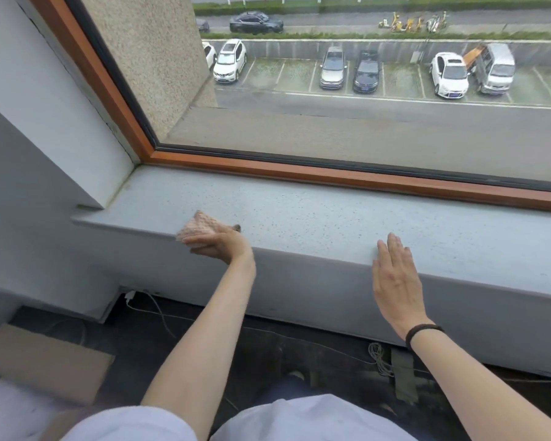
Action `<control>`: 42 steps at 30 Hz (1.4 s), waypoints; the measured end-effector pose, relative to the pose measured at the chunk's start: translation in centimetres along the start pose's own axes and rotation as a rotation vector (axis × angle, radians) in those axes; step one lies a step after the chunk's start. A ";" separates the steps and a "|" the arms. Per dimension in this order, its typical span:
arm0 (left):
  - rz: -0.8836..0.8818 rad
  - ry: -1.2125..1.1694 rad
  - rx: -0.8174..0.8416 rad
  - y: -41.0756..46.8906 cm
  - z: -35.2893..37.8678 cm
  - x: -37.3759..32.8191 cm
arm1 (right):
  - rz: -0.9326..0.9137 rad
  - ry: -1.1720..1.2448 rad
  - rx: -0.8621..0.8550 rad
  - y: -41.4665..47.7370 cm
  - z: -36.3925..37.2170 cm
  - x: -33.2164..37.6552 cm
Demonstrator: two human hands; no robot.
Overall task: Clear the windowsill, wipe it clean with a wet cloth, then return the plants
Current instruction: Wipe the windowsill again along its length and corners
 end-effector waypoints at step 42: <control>0.817 1.184 0.318 -28.5 19.0 2.8 | 0.117 -0.016 0.247 -7.5 -7.9 -28.8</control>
Point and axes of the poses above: each hand's wrist, its own y-axis towards the middle knuckle, its own z-axis out of the palm, x = y × z, the point moved 3 cm from there along y, towards the middle knuckle, and after that the axes turned 13 degrees about y, right-handed, at the moved point
